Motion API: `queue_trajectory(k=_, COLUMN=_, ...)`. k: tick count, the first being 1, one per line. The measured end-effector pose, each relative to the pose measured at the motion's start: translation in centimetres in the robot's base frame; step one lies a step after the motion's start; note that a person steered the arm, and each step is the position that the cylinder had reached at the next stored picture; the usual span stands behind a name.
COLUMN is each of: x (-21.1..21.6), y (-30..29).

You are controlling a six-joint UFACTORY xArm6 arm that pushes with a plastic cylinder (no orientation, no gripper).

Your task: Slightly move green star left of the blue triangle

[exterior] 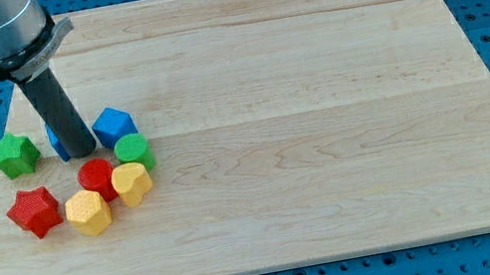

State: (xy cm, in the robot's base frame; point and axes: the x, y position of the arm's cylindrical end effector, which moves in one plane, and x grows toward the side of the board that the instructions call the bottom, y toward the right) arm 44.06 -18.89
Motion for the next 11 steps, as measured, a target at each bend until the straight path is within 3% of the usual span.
queue_trajectory(k=4, x=-6.4, y=-0.1)
queue_trajectory(k=6, x=-4.1, y=-10.3)
queue_trajectory(k=8, x=-1.3, y=-10.3)
queue_trajectory(k=11, x=-3.0, y=-11.0)
